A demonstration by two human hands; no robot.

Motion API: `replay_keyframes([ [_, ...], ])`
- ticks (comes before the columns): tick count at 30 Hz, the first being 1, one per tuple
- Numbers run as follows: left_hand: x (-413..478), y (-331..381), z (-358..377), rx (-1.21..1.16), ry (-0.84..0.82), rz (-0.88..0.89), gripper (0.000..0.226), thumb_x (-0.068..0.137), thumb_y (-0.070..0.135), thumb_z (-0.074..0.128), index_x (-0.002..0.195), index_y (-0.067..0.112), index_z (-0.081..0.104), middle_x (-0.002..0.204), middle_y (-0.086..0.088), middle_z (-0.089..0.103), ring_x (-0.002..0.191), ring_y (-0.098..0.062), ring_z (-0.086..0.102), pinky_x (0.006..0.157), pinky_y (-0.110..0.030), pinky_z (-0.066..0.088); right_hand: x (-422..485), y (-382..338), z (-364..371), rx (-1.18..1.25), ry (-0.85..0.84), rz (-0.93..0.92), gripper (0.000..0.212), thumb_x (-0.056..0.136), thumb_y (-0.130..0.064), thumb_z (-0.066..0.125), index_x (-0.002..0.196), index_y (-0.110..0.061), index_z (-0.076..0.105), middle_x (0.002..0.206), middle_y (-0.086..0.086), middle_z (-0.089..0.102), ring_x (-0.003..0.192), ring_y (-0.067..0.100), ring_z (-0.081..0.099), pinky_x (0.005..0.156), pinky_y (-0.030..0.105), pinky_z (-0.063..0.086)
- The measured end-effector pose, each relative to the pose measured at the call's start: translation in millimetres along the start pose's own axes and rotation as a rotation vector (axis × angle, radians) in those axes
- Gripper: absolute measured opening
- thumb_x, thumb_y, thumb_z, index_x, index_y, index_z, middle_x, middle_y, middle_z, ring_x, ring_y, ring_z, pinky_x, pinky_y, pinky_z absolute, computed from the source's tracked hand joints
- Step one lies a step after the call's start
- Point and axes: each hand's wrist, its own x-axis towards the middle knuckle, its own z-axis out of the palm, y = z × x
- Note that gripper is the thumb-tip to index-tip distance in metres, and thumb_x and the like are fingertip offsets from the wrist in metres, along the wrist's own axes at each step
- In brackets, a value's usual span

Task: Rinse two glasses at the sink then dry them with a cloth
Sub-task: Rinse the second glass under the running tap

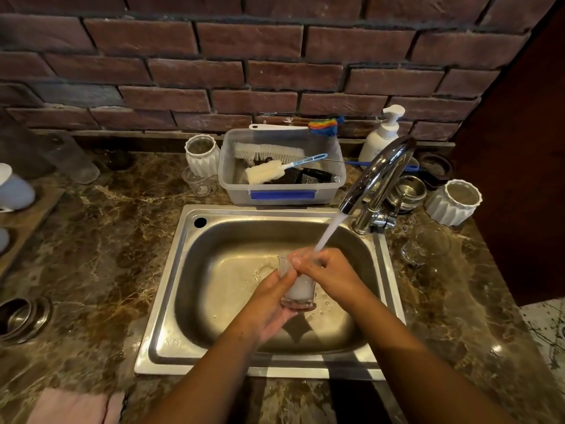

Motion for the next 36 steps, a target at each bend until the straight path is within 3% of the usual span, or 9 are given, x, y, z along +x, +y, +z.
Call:
replay_keyframes([
  [3,3,-7,0,-0.086,0.032,0.008,0.054,0.088,0.048,0.060,0.135,0.022,0.062,0.134,-0.015,0.065,0.125,-0.041,0.059,0.102,-0.063,0.048,-2,2,3,-0.051,0.050,-0.018,0.009,0.090,-0.023,0.070,0.093,-0.022,0.079,0.102,-0.001,0.077,0.099,0.012,0.070,0.089,0.036,0.059],
  [8,7,-19,8,-0.196,0.115,-0.006,0.066,0.087,0.057,0.056,0.138,0.015,0.058,0.137,-0.018,0.063,0.124,-0.036,0.063,0.095,-0.055,0.054,-6,8,9,-0.110,0.170,-0.004,0.026,0.084,-0.032,0.076,0.104,-0.015,0.075,0.110,-0.004,0.071,0.104,0.012,0.067,0.092,0.039,0.059],
  [13,5,-19,15,-0.262,0.101,0.003,0.063,0.091,0.057,0.050,0.137,0.015,0.061,0.136,-0.016,0.064,0.126,-0.033,0.061,0.106,-0.056,0.046,-11,9,15,-0.139,0.255,-0.045,0.025,0.082,-0.029,0.078,0.102,-0.016,0.072,0.112,-0.006,0.064,0.106,0.008,0.062,0.085,0.026,0.058],
  [19,7,-16,5,-0.193,0.139,-0.032,0.066,0.086,0.057,0.054,0.135,0.014,0.061,0.128,-0.015,0.069,0.114,-0.028,0.065,0.086,-0.043,0.053,-16,5,7,-0.025,0.127,0.055,0.067,0.076,-0.036,0.081,0.134,-0.028,0.048,0.126,-0.007,0.058,0.119,0.013,0.059,0.096,0.037,0.056],
  [23,10,-10,7,-0.233,0.156,-0.054,0.061,0.091,0.066,0.041,0.107,0.022,0.079,0.115,-0.012,0.075,0.112,-0.029,0.063,0.097,-0.046,0.044,-17,-3,2,-0.046,0.087,0.074,0.084,0.077,-0.030,0.082,0.148,-0.030,0.035,0.134,-0.009,0.055,0.127,0.012,0.052,0.099,0.029,0.053],
  [26,15,-5,10,-0.217,0.185,-0.069,0.064,0.089,0.069,0.042,0.121,0.022,0.071,0.122,-0.013,0.073,0.121,-0.032,0.061,0.108,-0.049,0.041,-19,-6,3,-0.086,0.081,0.051,0.089,0.076,-0.024,0.084,0.147,-0.036,0.032,0.137,-0.007,0.053,0.128,0.012,0.051,0.093,0.023,0.052],
  [28,19,-1,15,-0.235,0.213,-0.083,0.069,0.088,0.070,0.046,0.130,0.018,0.063,0.125,-0.017,0.071,0.120,-0.034,0.064,0.106,-0.051,0.047,-20,-9,7,-0.120,0.099,0.025,0.094,0.074,-0.021,0.086,0.148,-0.036,0.030,0.141,-0.006,0.052,0.131,0.011,0.049,0.099,0.025,0.047],
  [32,25,-2,24,-0.263,0.249,-0.115,0.063,0.096,0.063,0.048,0.129,0.011,0.063,0.118,-0.018,0.074,0.109,-0.033,0.071,0.088,-0.045,0.057,-20,-18,12,-0.227,0.140,-0.043,0.106,0.071,-0.018,0.088,0.154,-0.031,0.023,0.143,-0.003,0.048,0.131,0.010,0.048,0.106,0.030,0.047],
  [36,26,-6,29,-0.330,0.260,-0.150,0.049,0.098,0.047,0.055,0.126,0.008,0.066,0.110,-0.016,0.075,0.111,-0.034,0.069,0.095,-0.046,0.054,-20,-18,15,-0.351,0.151,-0.089,0.111,0.071,-0.022,0.088,0.156,-0.033,0.018,0.144,-0.005,0.044,0.132,0.006,0.041,0.107,0.024,0.042],
])
